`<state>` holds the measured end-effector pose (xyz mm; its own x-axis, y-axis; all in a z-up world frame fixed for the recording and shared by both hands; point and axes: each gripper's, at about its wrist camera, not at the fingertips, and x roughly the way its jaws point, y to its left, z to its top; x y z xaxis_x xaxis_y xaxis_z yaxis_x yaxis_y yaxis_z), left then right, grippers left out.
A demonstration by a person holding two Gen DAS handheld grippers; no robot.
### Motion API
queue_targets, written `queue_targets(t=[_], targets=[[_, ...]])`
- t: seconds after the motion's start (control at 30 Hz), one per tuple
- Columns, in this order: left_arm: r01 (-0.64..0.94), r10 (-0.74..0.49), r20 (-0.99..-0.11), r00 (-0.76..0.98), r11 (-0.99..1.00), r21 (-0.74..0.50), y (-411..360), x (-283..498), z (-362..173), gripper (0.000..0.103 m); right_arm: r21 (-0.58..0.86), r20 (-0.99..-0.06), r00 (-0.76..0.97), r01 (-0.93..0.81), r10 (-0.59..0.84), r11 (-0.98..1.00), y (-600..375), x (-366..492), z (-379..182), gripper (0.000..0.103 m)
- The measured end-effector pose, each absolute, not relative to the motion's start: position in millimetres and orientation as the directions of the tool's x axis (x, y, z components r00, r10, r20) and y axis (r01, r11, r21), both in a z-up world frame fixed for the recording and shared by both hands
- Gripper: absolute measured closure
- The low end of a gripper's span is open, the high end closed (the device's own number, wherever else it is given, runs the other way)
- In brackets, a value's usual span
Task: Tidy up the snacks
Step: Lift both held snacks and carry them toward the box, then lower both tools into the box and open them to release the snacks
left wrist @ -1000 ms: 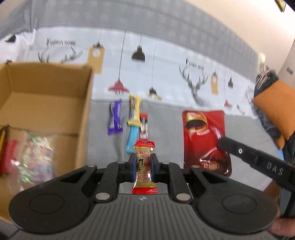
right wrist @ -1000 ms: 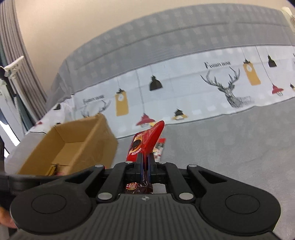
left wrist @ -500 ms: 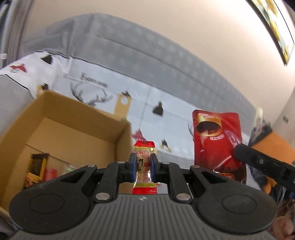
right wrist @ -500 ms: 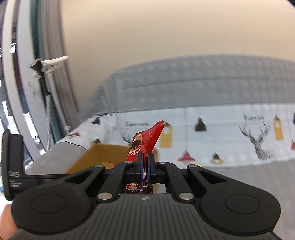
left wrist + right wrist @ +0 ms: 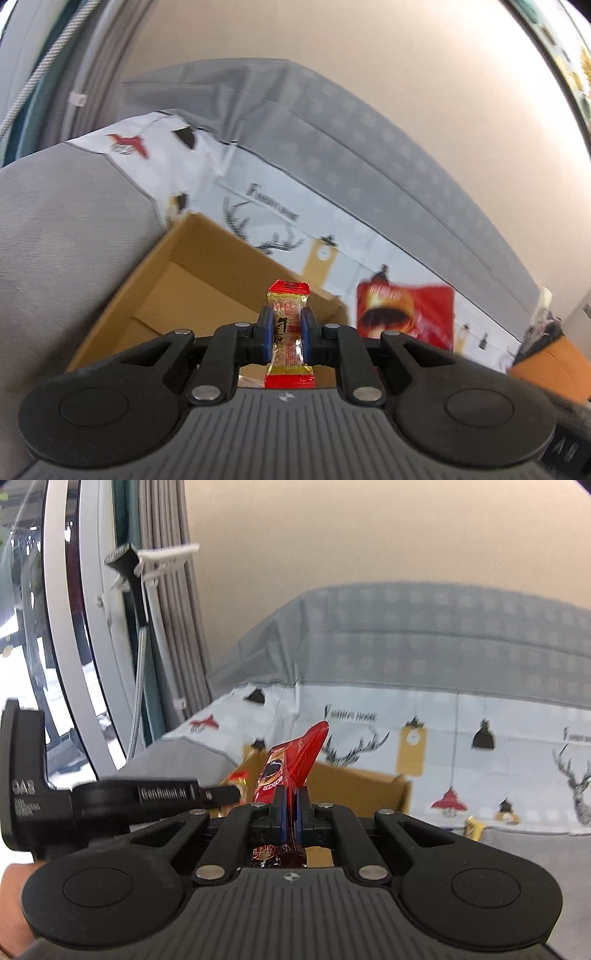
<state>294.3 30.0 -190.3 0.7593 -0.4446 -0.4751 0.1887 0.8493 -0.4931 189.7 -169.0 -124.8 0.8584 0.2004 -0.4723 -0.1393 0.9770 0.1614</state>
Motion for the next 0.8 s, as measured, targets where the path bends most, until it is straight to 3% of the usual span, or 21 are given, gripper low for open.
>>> queue_targets(t=[0.23,0.4,0.5,0.63,0.67,0.7,0.77,0.8], targets=[[0.125,-0.4,-0.574,0.715,0.88,-0.459,34,320,-230,0.087,0.182,-0.578,0.787,-0.131,0.214,0.975,-146,209,-176,0.098],[0.097,-0.305,-0.646,0.7,0.936,-0.337,27,323,-244,0.087,0.246,-0.647,0.722,-0.107,0.245,0.963,-145,214,-212,0.097],[0.089,-0.313,-0.669,0.674,0.933,-0.348,29,326,-251,0.087,0.24,-0.67,0.704,-0.094,0.235,0.966,-141,213,-225,0.097],[0.076,-0.294,-0.688,0.664,0.941,-0.328,24,328,-260,0.086,0.22,-0.708,0.676,-0.065,0.205,0.973,-141,218,-234,0.081],[0.057,-0.287,-0.693,0.661,0.941,-0.334,25,329,-263,0.078,0.246,-0.708,0.673,-0.049,0.214,0.968,-145,219,-235,0.064],[0.04,-0.282,-0.699,0.657,0.939,-0.341,26,329,-266,0.051,0.286,-0.698,0.678,-0.028,0.229,0.958,-152,218,-234,0.055],[0.018,-0.273,-0.707,0.652,0.938,-0.345,26,330,-268,0.009,0.34,-0.664,0.703,-0.021,0.256,0.94,-163,214,-231,0.029],[0.021,-0.283,-0.692,0.665,0.932,-0.361,25,328,-267,0.008,0.349,-0.648,0.716,-0.023,0.259,0.937,-167,211,-228,0.023]])
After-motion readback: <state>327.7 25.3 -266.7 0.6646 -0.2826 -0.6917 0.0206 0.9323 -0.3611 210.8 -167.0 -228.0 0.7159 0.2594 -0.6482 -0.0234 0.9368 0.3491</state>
